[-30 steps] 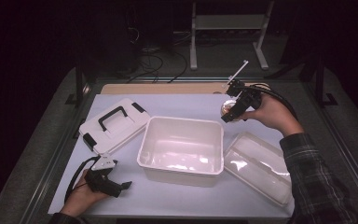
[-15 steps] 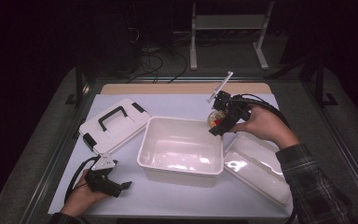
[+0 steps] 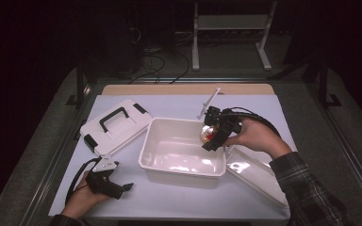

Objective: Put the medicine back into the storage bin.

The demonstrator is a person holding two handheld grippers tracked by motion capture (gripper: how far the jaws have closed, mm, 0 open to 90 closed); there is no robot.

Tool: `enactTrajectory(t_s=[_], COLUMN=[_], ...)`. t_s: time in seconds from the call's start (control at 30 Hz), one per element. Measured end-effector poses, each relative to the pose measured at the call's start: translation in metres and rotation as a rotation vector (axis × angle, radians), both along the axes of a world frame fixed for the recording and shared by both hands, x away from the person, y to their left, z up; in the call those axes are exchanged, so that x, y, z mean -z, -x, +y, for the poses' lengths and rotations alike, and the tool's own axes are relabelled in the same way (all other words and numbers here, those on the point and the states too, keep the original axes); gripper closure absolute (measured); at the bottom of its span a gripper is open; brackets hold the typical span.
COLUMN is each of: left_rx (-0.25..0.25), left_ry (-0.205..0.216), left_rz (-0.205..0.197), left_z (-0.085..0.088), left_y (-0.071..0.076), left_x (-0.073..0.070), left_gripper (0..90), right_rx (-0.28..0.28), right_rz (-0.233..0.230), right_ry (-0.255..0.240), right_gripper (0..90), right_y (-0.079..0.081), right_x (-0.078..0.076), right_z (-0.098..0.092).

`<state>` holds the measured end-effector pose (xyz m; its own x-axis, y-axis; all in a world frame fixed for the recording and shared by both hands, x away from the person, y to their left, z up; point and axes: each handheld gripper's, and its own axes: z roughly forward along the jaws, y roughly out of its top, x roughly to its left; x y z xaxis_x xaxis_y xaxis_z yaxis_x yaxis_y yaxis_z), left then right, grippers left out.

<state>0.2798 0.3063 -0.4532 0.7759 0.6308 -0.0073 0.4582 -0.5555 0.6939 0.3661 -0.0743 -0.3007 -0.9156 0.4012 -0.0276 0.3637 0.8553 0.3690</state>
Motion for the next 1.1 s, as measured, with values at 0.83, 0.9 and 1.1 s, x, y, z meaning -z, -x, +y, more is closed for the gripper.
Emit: enactTrajectory(t_s=[0.83, 0.9, 1.1], left_rx=[0.000, 0.001, 0.000], left_ry=[-0.001, -0.001, -0.001], left_rz=[-0.002, -0.001, -0.002], left_z=[0.000, 0.000, 0.000], left_y=[0.000, 0.000, 0.000], left_x=[0.000, 0.000, 0.000], left_gripper=[0.0, 0.0, 0.0], right_rx=[-0.015, -0.017, -0.009], right_rz=[0.068, 0.066, 0.056], right_ry=[0.008, 0.010, 0.000], right_gripper=[15.7, 15.7, 15.7], right_y=[0.000, 0.000, 0.002], right_x=[0.025, 0.025, 0.020], right_z=[0.003, 0.001, -0.002])
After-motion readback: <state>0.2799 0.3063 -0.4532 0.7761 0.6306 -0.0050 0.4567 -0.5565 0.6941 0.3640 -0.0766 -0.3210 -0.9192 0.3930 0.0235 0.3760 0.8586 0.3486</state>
